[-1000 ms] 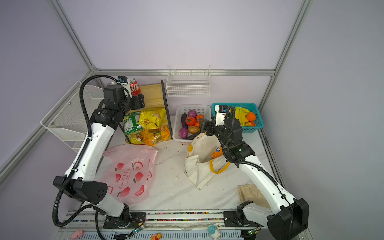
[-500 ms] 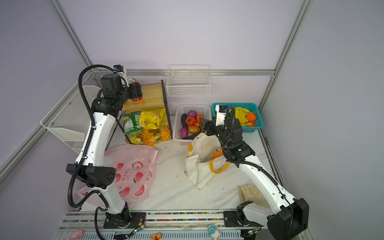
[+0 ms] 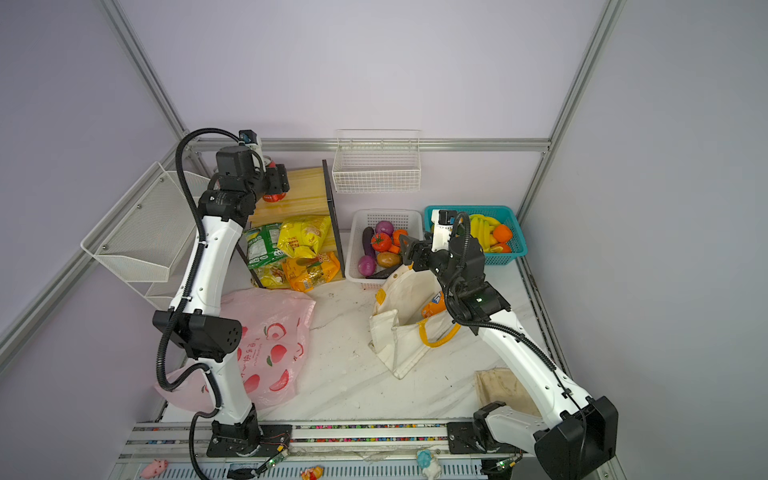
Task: Place the mixed food into the grocery bags and tie them
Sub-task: 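Grasp the red Coca-Cola can with the left gripper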
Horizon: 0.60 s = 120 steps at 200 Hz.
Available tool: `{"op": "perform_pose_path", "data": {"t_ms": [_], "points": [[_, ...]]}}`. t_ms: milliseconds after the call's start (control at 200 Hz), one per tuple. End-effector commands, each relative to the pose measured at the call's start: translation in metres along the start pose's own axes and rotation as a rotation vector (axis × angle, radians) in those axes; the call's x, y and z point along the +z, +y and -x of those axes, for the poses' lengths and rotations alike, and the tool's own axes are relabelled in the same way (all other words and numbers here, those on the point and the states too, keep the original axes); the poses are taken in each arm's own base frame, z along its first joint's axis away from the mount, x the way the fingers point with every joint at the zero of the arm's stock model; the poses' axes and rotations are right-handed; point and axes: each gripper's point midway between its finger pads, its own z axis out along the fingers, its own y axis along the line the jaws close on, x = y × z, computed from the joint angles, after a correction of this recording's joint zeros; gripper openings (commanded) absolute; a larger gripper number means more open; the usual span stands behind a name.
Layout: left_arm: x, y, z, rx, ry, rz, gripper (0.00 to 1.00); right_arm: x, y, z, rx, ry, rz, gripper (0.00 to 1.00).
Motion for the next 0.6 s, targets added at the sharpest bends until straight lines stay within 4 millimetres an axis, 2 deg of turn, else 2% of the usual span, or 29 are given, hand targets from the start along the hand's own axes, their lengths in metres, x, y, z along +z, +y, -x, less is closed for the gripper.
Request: {"op": "perform_pose_path", "data": {"t_ms": [0, 210, 375, 505, 595], "points": [[-0.014, 0.01, 0.046, 0.018, -0.142, 0.029, 0.81, -0.007, 0.004, 0.007, 0.001, -0.032, 0.006, 0.8], [-0.003, 0.006, 0.048, 0.034, -0.169, 0.023, 0.71, -0.006, 0.002, 0.002, 0.005, -0.022, -0.001, 0.8], [-0.006, 0.003, 0.052, 0.025, -0.183, 0.003, 0.62, -0.004, 0.0, -0.001, 0.008, -0.016, -0.003, 0.81], [-0.02, -0.006, 0.058, 0.007, -0.196, -0.048, 0.59, 0.0, -0.002, -0.005, 0.008, -0.006, -0.012, 0.8], [-0.041, -0.02, 0.067, -0.009, -0.23, -0.102, 0.58, 0.001, -0.005, -0.007, 0.006, -0.004, -0.026, 0.8]]}}
